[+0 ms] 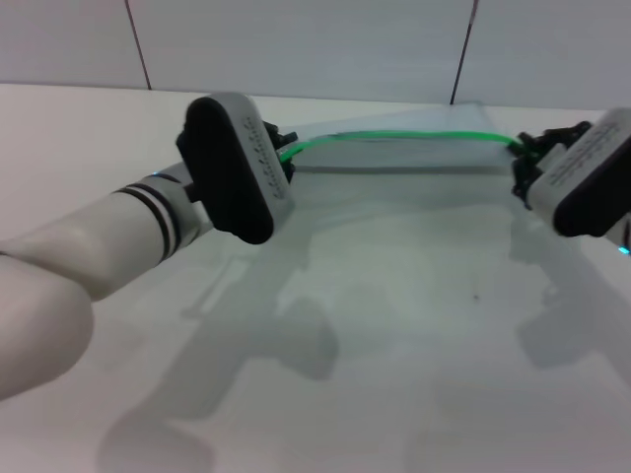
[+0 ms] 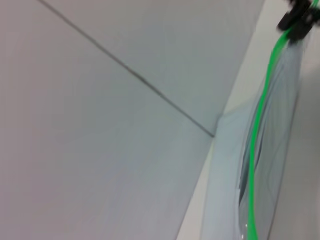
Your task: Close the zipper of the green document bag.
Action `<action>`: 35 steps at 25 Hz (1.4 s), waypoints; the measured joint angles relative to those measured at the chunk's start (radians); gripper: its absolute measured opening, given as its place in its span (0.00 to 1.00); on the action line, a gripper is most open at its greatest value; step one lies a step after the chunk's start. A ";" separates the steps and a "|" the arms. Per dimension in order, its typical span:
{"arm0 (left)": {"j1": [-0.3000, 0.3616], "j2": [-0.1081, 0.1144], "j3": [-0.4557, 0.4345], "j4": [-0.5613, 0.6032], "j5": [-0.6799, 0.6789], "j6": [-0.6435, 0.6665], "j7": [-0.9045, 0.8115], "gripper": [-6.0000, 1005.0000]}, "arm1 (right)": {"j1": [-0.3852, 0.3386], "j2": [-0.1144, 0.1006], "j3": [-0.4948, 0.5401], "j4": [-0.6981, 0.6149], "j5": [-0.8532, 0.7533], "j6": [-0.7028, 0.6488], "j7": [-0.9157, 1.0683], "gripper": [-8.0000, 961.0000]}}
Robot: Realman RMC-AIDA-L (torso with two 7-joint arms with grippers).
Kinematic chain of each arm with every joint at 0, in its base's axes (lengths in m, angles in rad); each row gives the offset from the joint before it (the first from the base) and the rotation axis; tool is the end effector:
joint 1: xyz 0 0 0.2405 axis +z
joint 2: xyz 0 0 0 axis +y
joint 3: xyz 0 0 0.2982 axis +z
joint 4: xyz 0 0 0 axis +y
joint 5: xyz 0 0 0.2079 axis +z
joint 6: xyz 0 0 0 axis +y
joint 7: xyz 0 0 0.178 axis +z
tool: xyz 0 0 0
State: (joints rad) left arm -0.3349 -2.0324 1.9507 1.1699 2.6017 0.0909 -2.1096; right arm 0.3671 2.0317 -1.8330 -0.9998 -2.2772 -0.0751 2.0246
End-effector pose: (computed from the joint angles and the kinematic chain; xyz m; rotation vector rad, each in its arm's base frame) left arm -0.2267 0.4190 -0.0878 -2.1251 0.2568 0.0962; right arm 0.2812 0.4360 -0.0710 -2.0863 0.1294 -0.0621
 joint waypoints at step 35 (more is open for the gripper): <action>0.095 0.001 0.045 0.033 -0.318 -0.497 -0.228 0.31 | -0.063 0.007 -0.297 0.007 0.558 0.879 0.178 0.57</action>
State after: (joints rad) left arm -0.2402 -2.0314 1.9954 1.2026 2.2833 -0.4061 -2.3381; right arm 0.3039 2.0382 -2.1295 -0.9927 -1.7188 0.8042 2.2023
